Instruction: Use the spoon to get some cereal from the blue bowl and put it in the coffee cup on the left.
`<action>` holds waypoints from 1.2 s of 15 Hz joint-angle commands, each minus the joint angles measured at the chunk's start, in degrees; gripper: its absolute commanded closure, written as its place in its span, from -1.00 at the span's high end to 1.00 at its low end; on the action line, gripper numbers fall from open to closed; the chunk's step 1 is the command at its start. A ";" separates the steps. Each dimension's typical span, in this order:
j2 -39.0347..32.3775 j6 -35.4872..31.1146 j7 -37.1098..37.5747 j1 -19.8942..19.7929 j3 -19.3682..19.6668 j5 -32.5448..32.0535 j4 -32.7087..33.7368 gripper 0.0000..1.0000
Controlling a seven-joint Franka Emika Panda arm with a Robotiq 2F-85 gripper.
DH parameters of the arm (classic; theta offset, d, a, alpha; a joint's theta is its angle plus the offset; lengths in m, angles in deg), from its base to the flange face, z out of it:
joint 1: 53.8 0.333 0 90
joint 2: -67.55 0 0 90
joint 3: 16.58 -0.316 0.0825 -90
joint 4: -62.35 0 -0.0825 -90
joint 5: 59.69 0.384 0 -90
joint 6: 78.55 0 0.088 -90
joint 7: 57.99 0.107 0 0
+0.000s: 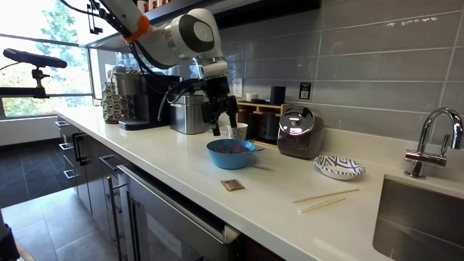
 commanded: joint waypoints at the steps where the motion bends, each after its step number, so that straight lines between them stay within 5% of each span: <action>1: -1.82 0.76 -7.50 2.04 3.88 13.52 2.68 1.00; 8: -5.02 1.81 -17.60 1.43 6.75 20.05 3.52 1.00; 14: -7.94 3.23 -29.75 1.45 8.70 35.35 5.49 1.00; 18: -7.12 1.24 -27.29 1.43 8.64 32.27 4.20 1.00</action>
